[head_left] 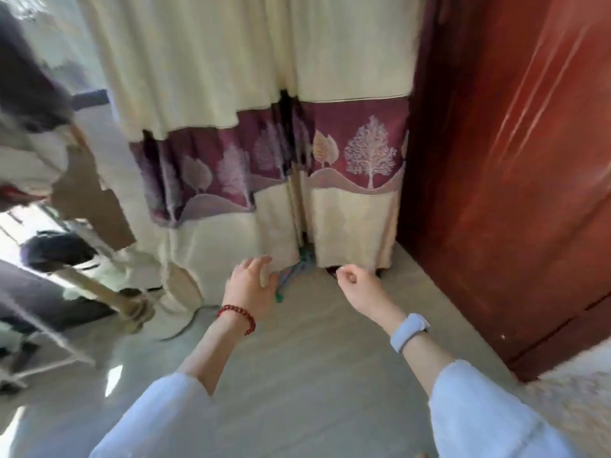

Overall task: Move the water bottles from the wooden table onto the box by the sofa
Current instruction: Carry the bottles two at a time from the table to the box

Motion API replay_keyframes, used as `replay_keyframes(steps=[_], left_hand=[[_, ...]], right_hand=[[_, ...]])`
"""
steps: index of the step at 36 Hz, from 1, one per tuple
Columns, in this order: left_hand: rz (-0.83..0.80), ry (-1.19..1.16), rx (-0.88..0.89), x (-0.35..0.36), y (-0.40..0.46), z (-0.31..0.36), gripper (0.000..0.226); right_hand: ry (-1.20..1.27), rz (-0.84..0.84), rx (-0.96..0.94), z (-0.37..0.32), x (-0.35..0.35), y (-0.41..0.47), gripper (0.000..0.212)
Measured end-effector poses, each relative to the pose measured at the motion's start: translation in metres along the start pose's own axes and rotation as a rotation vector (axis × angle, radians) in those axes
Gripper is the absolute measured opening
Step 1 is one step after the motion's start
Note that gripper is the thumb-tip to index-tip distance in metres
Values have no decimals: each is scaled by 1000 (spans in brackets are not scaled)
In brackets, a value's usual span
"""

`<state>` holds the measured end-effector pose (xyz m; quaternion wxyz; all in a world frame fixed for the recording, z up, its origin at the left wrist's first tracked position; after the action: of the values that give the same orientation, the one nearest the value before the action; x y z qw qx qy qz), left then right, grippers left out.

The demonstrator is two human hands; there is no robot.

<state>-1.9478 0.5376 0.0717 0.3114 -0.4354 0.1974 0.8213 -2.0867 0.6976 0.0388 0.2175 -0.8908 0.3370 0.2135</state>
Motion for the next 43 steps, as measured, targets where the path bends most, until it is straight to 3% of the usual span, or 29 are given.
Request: replay_keyframes(steps=[6,14,25,30,37,43], left_hand=[[213,-32,-319,-133,-89,-203,34],[434,-128,-710,-225,-225,-412,31],[688,-103,-1068,-410,-303,-663,30],[776,-66,-1167,-486,-343,-734,31],[970,-123,-1378,-541,-469,-822,30],[1097,-67,-1463,-620,-570,-919,29]], right_hand=[[-180,-348,-224,-138,206,-19,27],[-406,-793,-457,-254,467,-71,32],[-589,-1109,-845,-444,792,-142,30],[-570,-1204,-970,-526,899,-196,27],[-592,-1421,-1170,-592,1043,-310,30],[-572,-1472,-1320,-655,1169,-407,28]])
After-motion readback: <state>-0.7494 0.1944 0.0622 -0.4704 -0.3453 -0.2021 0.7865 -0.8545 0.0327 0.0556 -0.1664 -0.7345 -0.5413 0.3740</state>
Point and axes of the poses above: each hand's wrist, its own y-axis towards the middle knuckle, its own x-axis out of the palm, z = x × y, the point moved 10 cm from there along y, towards the middle knuckle, and after that the axes turned 2 degrees about -z, right-handed, at the moved point
